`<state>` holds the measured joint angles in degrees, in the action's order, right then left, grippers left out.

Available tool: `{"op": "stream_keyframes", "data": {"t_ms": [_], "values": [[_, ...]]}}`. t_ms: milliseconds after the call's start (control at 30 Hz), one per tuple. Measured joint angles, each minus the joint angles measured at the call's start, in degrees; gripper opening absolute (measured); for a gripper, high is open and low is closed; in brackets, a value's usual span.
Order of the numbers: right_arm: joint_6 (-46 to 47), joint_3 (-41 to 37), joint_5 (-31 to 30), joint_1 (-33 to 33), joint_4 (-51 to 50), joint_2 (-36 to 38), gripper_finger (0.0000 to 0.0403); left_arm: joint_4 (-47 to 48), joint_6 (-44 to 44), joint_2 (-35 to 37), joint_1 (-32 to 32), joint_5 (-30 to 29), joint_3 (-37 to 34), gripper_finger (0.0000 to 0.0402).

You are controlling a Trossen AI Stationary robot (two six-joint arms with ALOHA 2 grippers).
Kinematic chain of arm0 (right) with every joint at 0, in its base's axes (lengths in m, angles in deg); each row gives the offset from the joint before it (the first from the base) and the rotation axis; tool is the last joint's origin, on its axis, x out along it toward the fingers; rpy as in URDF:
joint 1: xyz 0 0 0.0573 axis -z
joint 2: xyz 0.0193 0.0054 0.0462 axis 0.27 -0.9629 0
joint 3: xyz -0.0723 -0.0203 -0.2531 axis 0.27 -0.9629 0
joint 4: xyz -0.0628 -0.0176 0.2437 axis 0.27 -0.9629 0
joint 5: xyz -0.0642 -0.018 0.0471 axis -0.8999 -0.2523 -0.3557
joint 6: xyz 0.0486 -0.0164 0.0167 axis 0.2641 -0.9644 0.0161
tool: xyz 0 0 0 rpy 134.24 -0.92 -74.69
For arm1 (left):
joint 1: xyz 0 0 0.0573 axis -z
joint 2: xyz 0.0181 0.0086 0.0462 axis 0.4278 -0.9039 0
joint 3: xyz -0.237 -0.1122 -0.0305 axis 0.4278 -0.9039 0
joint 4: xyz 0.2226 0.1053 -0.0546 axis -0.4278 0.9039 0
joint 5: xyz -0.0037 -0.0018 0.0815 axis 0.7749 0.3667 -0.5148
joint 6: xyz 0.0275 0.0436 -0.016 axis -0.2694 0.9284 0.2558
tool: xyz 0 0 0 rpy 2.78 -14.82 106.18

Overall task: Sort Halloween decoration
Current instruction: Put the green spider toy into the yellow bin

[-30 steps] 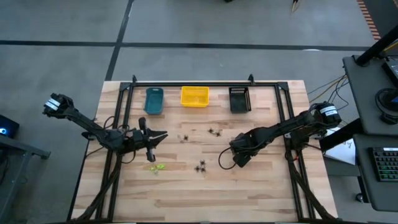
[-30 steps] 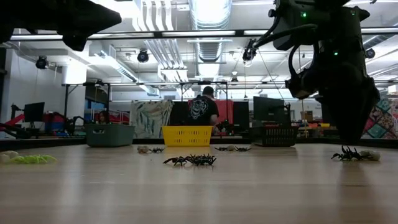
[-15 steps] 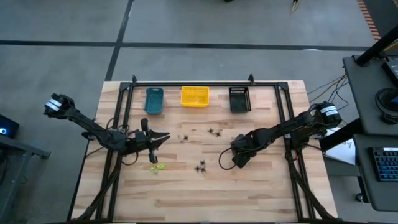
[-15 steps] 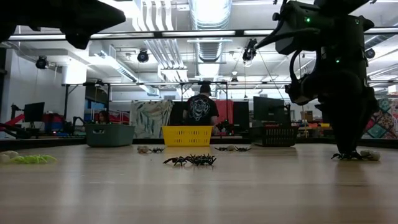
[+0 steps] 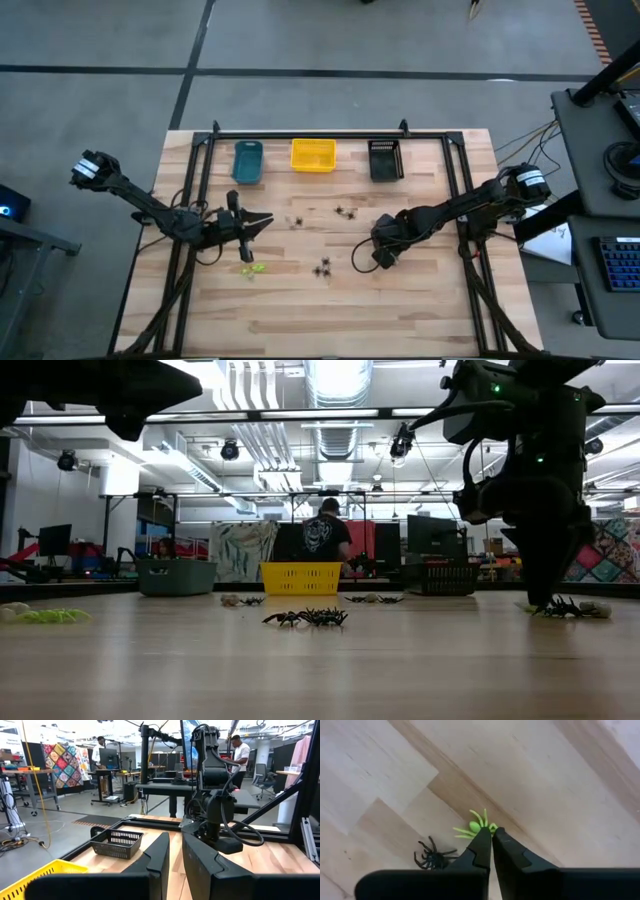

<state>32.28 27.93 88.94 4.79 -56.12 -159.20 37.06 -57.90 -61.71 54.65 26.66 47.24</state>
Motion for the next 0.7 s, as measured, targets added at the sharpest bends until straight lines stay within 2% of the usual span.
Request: {"op": "stream_keyframes", "data": {"t_ms": [500,600,700], "values": [[-3.34,-0.12,-6.88,-0.08,-0.01,9.8,0.0008,0.11,-5.77,-0.07,0.0,0.02,0.0,0.0035],[-9.84,-0.68,-7.93,-1.22,1.62,11.68,0.0008,0.23,-7.36,-0.07,0.0,0.34,0.0,0.0035],[-18.36,-2.54,-7.89,-3.86,8.26,13.5,0.0008,0.61,-8.45,-0.07,0.0,3.01,0.0,0.0035]]}}
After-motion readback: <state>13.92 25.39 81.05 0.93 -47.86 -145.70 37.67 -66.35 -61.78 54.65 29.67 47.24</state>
